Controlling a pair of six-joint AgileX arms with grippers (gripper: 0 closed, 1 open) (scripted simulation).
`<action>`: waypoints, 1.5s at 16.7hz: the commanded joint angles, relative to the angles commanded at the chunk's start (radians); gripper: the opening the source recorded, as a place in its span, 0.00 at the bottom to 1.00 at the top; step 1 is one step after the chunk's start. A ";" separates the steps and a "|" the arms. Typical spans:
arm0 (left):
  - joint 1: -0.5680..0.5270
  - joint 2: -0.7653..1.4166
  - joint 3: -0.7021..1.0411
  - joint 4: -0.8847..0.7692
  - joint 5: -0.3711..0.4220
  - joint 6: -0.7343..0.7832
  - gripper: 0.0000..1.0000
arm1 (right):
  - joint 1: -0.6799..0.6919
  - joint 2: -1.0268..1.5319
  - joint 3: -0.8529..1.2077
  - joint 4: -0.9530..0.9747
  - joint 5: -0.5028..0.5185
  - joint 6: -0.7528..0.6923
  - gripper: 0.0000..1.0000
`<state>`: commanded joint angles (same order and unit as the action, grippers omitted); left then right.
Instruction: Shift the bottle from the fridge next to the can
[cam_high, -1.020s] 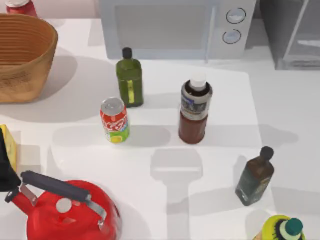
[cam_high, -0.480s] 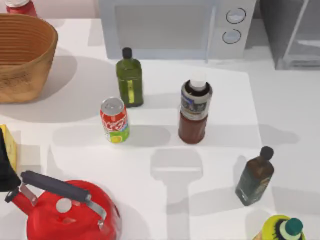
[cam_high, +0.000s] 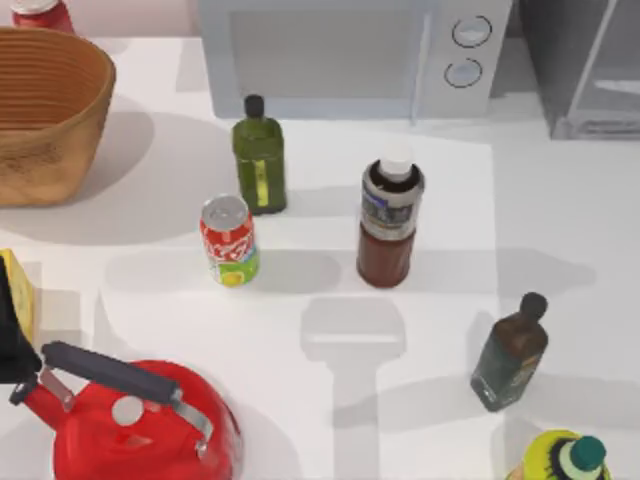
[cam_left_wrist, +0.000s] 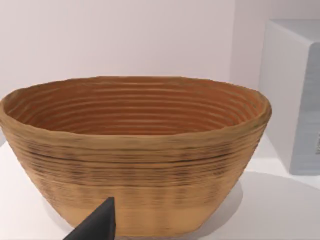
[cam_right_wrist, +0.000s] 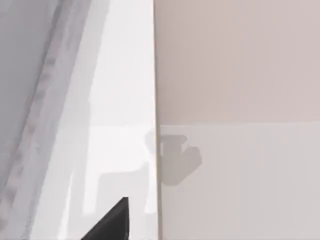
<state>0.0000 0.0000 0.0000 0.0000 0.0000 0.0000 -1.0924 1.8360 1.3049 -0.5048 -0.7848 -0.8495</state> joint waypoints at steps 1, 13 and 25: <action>0.000 0.000 0.000 0.000 0.000 0.000 1.00 | 0.044 0.000 -0.002 0.059 0.009 0.063 1.00; 0.000 0.000 0.000 0.000 0.000 0.000 1.00 | 0.185 -0.016 -0.023 0.223 0.062 0.239 1.00; 0.000 0.000 0.000 0.000 0.000 0.000 1.00 | 0.950 -0.173 -0.261 0.500 0.641 0.740 1.00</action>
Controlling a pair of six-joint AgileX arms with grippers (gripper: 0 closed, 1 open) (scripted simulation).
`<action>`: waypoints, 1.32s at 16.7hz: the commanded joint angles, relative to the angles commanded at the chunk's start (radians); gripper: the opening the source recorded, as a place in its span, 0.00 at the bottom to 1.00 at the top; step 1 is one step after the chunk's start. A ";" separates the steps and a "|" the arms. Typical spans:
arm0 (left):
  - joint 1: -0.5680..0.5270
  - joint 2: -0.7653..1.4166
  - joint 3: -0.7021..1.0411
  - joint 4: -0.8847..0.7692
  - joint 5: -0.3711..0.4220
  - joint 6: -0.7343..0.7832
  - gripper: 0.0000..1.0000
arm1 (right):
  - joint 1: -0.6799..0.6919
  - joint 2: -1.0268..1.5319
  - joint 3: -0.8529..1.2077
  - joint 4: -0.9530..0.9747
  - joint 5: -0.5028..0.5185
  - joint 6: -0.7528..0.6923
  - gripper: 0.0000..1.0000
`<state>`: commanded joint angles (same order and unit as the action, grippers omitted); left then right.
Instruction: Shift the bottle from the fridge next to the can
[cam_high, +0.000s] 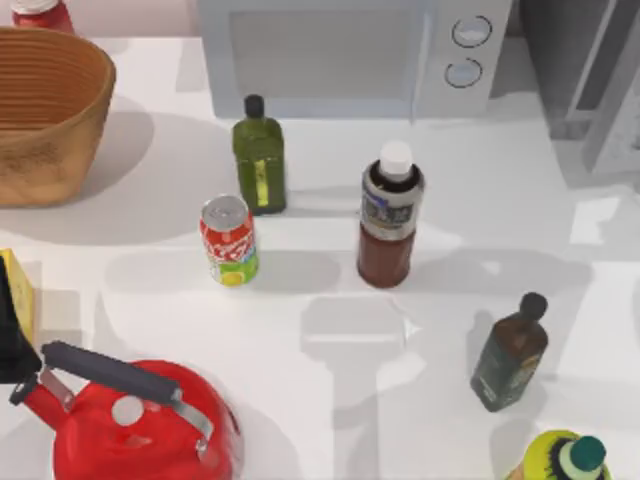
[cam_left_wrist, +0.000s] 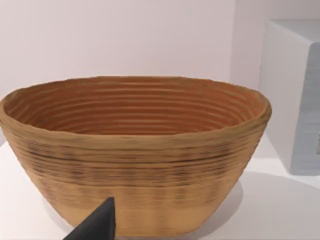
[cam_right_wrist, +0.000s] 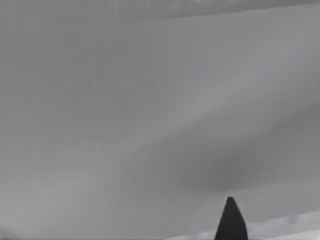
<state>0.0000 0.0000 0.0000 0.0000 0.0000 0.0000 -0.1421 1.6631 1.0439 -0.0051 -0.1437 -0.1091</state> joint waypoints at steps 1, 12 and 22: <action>0.000 0.000 0.000 0.000 0.000 0.000 1.00 | 0.045 -0.015 -0.018 0.021 0.041 0.036 1.00; 0.000 0.000 0.000 0.000 0.000 0.000 1.00 | 0.103 0.027 0.019 0.040 0.117 0.097 1.00; 0.000 0.000 0.000 0.000 0.000 0.000 1.00 | 0.104 0.320 0.398 -0.036 0.125 0.099 1.00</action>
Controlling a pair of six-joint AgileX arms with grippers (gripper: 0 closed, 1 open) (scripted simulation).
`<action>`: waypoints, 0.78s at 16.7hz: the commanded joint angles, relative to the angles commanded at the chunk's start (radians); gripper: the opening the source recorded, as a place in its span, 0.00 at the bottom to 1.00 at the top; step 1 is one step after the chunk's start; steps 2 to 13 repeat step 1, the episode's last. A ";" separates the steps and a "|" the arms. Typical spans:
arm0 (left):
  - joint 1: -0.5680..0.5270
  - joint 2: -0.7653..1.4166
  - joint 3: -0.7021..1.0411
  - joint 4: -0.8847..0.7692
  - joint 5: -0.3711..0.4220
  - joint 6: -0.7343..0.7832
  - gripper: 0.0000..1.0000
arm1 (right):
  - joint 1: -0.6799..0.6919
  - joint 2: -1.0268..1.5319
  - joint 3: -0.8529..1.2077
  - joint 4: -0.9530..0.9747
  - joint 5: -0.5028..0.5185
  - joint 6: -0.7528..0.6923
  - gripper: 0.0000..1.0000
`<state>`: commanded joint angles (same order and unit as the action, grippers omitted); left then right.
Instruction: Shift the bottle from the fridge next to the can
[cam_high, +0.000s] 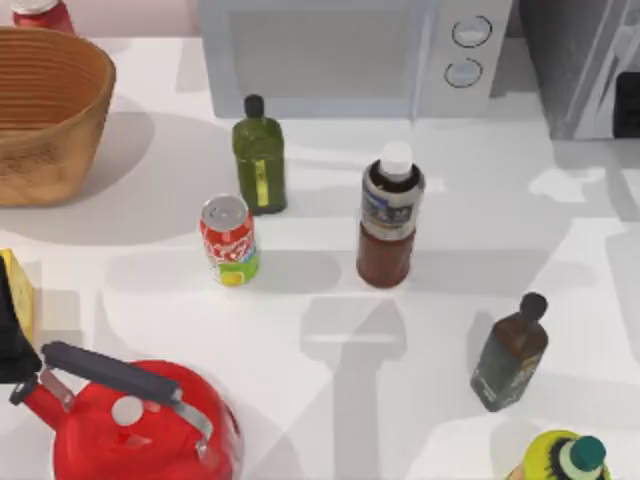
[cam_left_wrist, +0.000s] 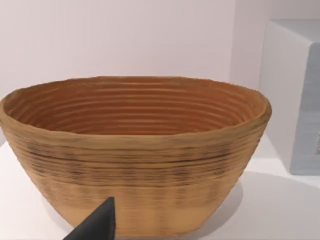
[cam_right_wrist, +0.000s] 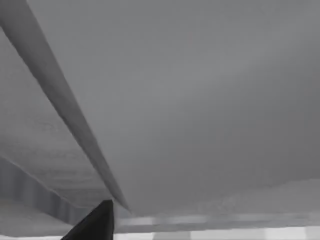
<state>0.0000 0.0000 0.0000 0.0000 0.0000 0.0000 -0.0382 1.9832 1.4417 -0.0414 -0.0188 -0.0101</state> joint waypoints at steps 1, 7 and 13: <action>0.000 0.000 0.000 0.000 0.000 0.000 1.00 | 0.000 0.001 0.001 0.000 0.000 0.000 1.00; 0.000 0.000 0.000 0.000 0.000 0.000 1.00 | 0.000 0.001 0.001 0.000 0.000 0.000 1.00; 0.000 0.000 0.000 0.000 0.000 0.000 1.00 | 0.000 0.001 0.001 0.000 0.000 0.000 1.00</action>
